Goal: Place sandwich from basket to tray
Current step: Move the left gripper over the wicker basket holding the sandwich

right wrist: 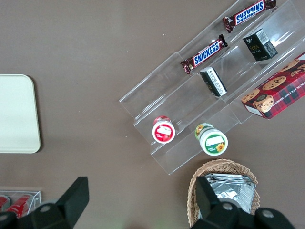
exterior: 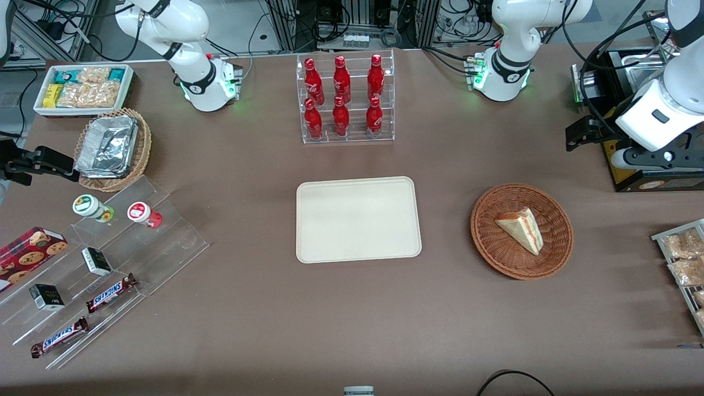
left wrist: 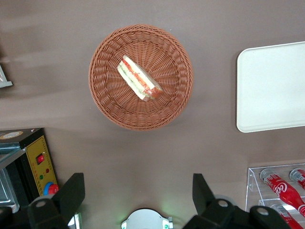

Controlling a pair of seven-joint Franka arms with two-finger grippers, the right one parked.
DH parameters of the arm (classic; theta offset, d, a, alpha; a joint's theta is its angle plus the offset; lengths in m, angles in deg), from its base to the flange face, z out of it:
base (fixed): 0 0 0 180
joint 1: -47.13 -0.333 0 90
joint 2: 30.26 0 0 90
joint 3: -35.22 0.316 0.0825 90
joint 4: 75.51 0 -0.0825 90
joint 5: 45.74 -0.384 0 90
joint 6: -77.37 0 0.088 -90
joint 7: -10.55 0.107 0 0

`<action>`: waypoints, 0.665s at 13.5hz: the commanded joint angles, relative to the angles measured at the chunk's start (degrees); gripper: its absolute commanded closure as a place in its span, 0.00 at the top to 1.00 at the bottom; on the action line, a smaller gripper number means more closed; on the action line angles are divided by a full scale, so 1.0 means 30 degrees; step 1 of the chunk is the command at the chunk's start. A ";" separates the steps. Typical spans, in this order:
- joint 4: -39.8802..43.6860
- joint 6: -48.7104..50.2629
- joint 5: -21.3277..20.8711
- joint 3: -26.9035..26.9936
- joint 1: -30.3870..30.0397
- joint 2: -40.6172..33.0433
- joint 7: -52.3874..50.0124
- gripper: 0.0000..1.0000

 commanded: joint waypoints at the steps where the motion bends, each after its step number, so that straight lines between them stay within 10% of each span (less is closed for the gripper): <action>1: -0.0368 -0.1038 -0.0042 0.0035 -0.0004 -0.0098 0.0277 1.00; 9: -0.4379 -0.4821 -0.0277 0.0006 0.0026 -0.0304 0.0160 1.00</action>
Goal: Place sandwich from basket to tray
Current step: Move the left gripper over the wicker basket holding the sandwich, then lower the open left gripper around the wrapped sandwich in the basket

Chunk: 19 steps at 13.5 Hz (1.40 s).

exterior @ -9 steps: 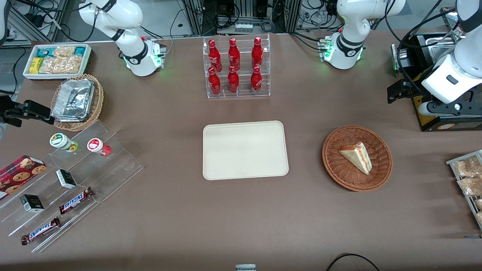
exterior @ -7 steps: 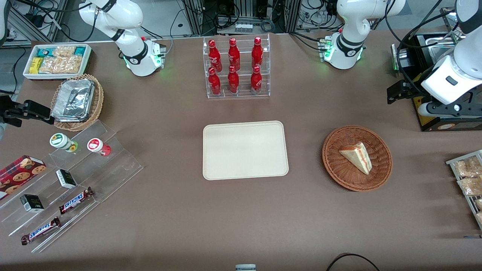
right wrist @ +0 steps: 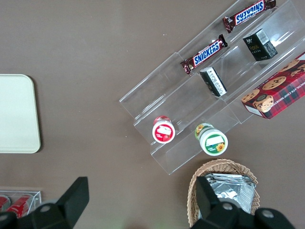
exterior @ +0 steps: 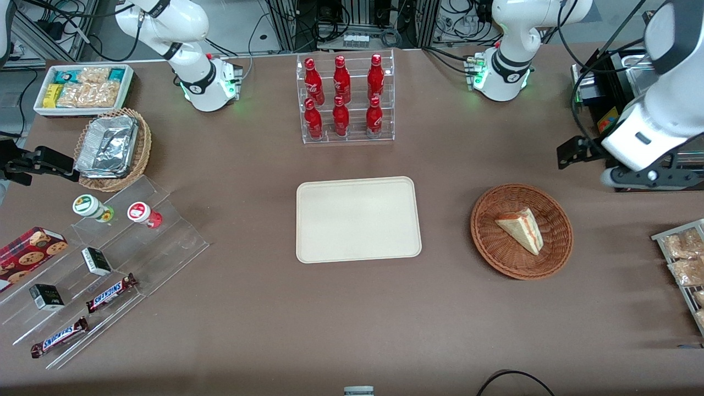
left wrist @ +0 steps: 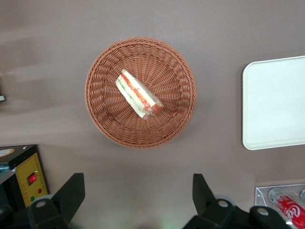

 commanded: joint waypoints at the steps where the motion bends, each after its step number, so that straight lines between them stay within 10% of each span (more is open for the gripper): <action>1: -0.1954 -0.1662 -0.0182 0.0006 0.0025 -0.0245 0.0072 1.00; 15: -0.5910 -0.8606 -0.0211 0.0035 -0.0005 0.2335 -0.2006 1.00; 19: -0.6558 -0.9226 -0.0007 0.0065 -0.0063 0.2276 -0.7495 1.00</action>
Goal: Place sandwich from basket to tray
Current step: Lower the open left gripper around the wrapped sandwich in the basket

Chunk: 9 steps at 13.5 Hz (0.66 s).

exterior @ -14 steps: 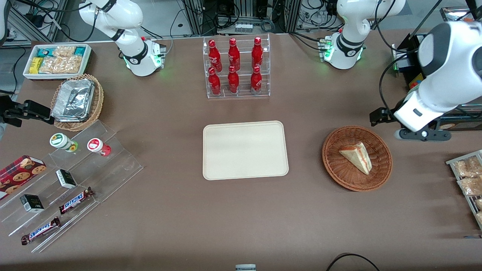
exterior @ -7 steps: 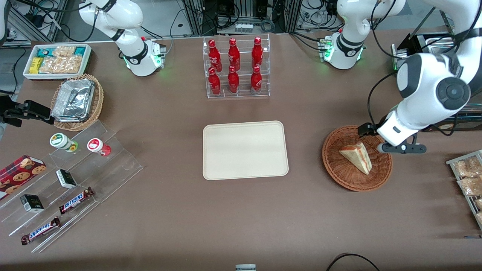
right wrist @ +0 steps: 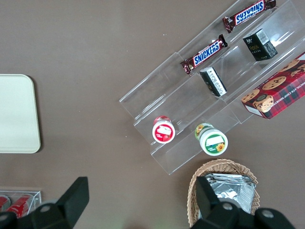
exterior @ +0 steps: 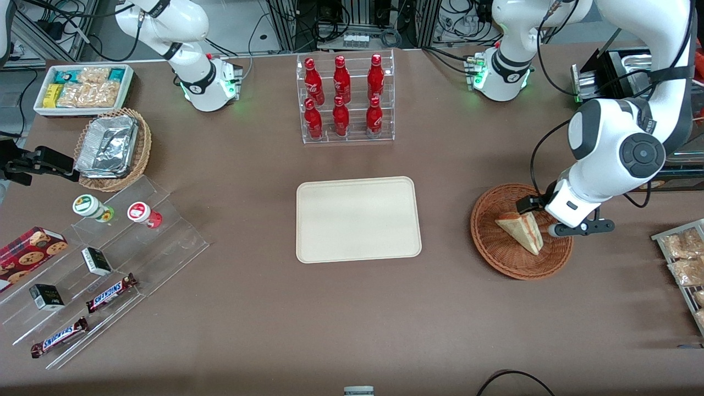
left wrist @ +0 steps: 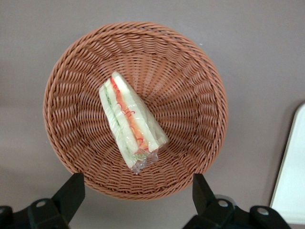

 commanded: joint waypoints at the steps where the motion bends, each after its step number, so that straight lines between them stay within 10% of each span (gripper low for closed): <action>1: -0.0425 -0.0408 -0.0019 -0.0029 0.0008 -0.0248 -0.5170 1.00; 9: -0.0453 -0.1373 0.0098 -0.0029 0.0008 0.0456 -1.1316 1.00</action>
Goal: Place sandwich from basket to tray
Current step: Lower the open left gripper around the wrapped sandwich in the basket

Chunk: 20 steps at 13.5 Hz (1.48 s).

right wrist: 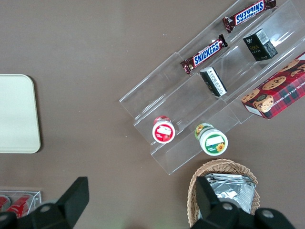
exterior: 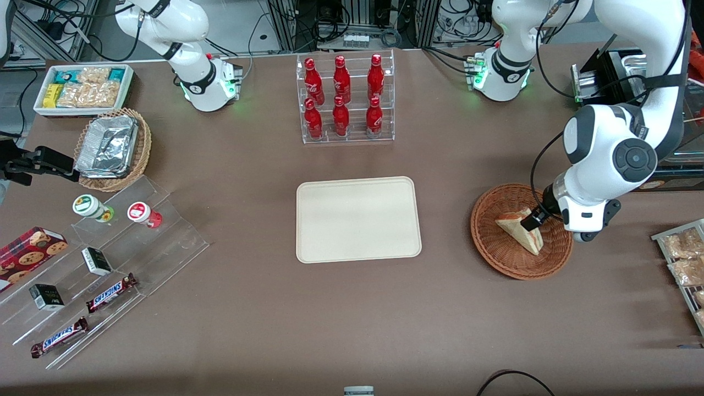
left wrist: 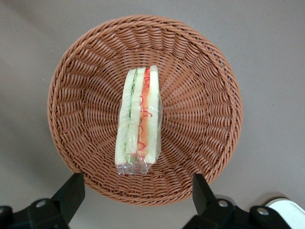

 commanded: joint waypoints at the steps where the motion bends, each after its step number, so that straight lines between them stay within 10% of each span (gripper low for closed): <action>1: -0.0512 -0.0765 0.0058 -0.0023 -0.0009 -0.0065 -0.0419 1.00; 16: -0.3210 -0.6744 -0.0030 0.0007 -0.0039 0.1751 -0.0390 1.00; 17: -0.3268 -0.6773 -0.0030 0.0007 -0.0097 0.1751 -0.0418 0.87; 18: -0.3356 -0.6773 -0.0030 0.0007 -0.0184 0.1722 -0.0390 0.46; 20: -0.3590 -0.6686 -0.0030 0.0007 -0.0185 0.1547 -0.0302 0.00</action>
